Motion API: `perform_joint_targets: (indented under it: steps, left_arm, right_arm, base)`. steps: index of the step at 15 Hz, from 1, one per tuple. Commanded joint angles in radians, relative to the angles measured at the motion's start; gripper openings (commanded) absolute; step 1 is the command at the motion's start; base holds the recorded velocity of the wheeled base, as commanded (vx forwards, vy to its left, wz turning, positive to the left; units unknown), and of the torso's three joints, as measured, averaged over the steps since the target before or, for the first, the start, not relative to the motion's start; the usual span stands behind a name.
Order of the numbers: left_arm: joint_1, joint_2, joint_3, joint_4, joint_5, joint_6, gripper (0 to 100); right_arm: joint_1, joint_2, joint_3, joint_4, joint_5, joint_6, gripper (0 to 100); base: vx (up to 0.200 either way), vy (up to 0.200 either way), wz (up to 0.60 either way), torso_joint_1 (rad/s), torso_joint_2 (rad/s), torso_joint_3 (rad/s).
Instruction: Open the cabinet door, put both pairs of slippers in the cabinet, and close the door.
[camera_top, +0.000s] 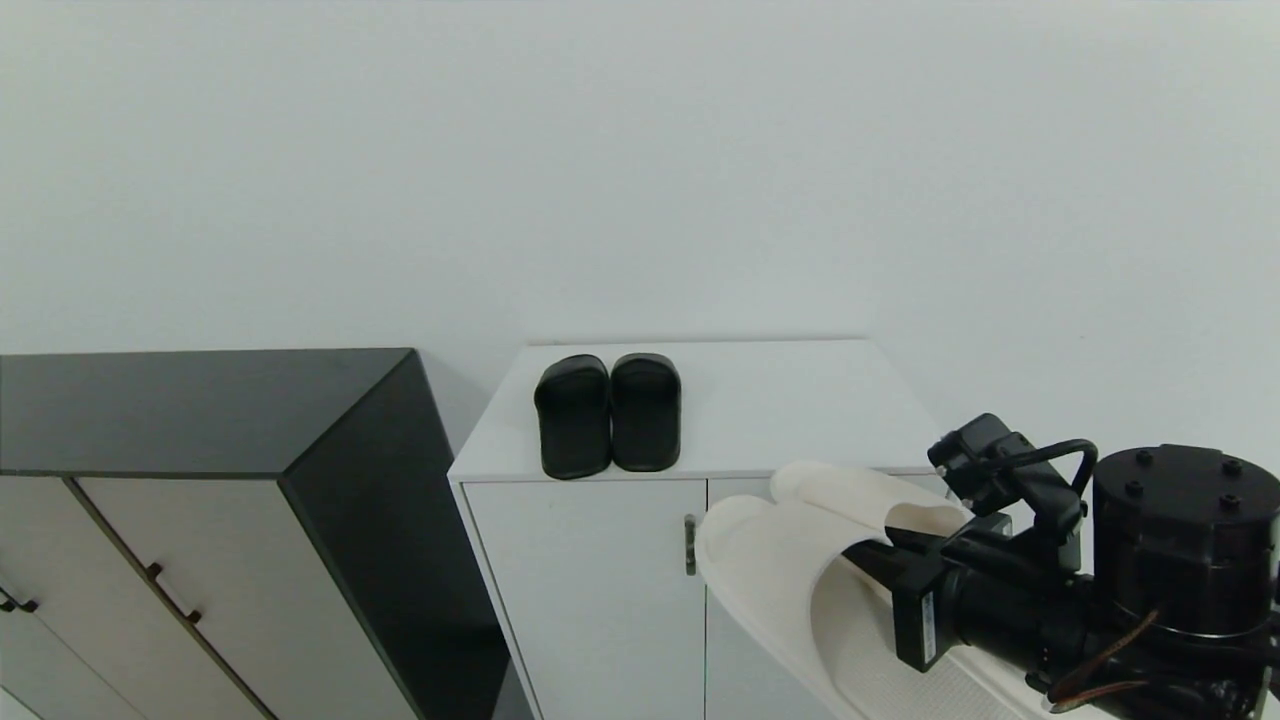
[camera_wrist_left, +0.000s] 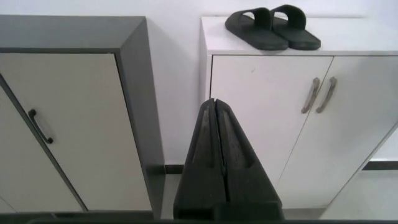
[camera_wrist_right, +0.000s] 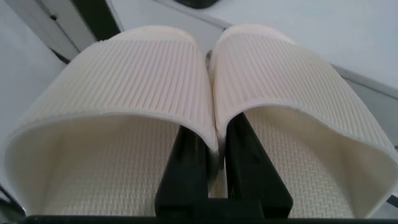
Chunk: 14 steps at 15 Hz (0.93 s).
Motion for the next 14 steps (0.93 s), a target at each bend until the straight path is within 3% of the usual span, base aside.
perform_joint_targets:
  steps: [1, 8, 9, 14]
  left_arm:
    - [0.000, 0.002, 0.000, 0.000, 0.001, 0.000, 0]
    - [0.000, 0.000, 0.002, 0.000, 0.001, 0.001, 0]
    - [0.000, 0.002, 0.002, 0.000, 0.004, -0.002, 100]
    - [0.000, 0.000, 0.002, 0.000, 0.001, 0.014, 100]
  right_arm:
    - [0.001, 0.008, 0.004, 0.001, 0.000, -0.001, 0]
    - [0.001, 0.014, 0.019, 0.001, 0.000, -0.002, 0]
    - [0.001, 0.017, 0.022, 0.001, 0.000, -0.002, 0]
    - [0.007, 0.017, 0.036, 0.001, 0.000, -0.004, 0]
  base:
    - [0.000, 0.000, 0.00, -0.124, 0.30, 0.173]
    - [0.000, 0.000, 0.00, -0.207, 0.48, 0.277]
    - [0.000, 0.000, 0.00, -0.227, 0.54, 0.310]
    - [0.000, 0.000, 0.00, -0.208, 0.53, 0.317]
